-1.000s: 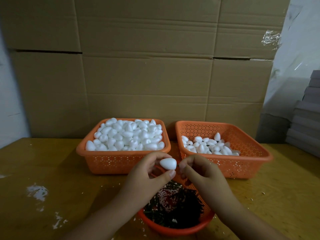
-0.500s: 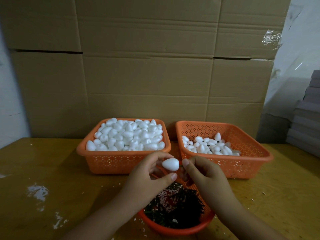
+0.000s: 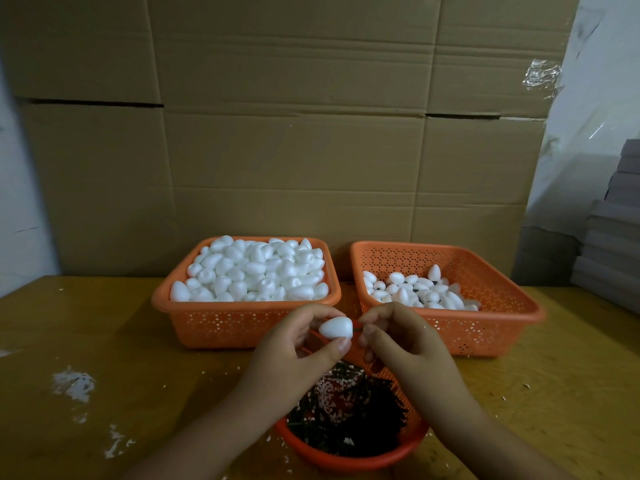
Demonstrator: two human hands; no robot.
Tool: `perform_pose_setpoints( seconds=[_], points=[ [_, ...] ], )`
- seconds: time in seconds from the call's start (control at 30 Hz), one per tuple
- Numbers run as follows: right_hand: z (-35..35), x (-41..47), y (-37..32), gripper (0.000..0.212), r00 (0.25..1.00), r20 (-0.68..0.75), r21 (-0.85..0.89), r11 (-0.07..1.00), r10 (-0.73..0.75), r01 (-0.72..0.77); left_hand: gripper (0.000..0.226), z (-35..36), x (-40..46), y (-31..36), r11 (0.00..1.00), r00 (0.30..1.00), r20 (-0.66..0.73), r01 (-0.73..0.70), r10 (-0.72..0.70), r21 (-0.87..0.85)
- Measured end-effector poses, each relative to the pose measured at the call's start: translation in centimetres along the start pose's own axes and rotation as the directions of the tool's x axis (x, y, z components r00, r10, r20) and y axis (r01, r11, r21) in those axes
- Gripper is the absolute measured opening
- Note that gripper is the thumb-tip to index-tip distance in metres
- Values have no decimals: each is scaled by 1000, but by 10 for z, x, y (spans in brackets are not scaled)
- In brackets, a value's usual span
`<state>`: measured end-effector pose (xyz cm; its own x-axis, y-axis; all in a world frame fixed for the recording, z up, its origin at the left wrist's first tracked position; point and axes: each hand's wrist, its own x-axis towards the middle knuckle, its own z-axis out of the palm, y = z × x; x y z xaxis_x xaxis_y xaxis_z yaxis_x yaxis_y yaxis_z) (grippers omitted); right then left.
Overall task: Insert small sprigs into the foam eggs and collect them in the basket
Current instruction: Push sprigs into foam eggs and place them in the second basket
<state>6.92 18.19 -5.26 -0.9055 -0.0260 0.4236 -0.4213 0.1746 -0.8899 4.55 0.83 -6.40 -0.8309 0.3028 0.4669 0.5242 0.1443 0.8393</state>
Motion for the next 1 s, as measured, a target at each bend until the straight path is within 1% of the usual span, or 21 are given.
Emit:
perform_pose_setpoints(
  seconds=[0.2,0.43,0.6,0.77,0.9,1.0],
  points=[
    [-1,-1,1,9,1000,-4,-71,997,-16,16,23,0,0,0,999,999,3,33,-33,-3],
    [0,-1,0,17,999,-26,-122,992,-21,18,36,-2,-2,0,997,998,7,70,-70,22],
    [1,-1,-2,25,999,-34,-128,992,-20,15,34,-2,-1,0,998,998,7,65,-65,8],
    [1,-3,-3,39,999,-44,-123,992,-23,17,34,-2,-2,0,998,998,8,62,-62,10],
    [1,-1,-2,44,999,-29,-125,992,-37,33,30,-1,-2,1,999,999,8,51,-51,1],
    [2,-1,-2,44,999,-11,-121,992,-39,37,31,-1,-2,2,999,999,6,44,-44,-4]
  ],
)
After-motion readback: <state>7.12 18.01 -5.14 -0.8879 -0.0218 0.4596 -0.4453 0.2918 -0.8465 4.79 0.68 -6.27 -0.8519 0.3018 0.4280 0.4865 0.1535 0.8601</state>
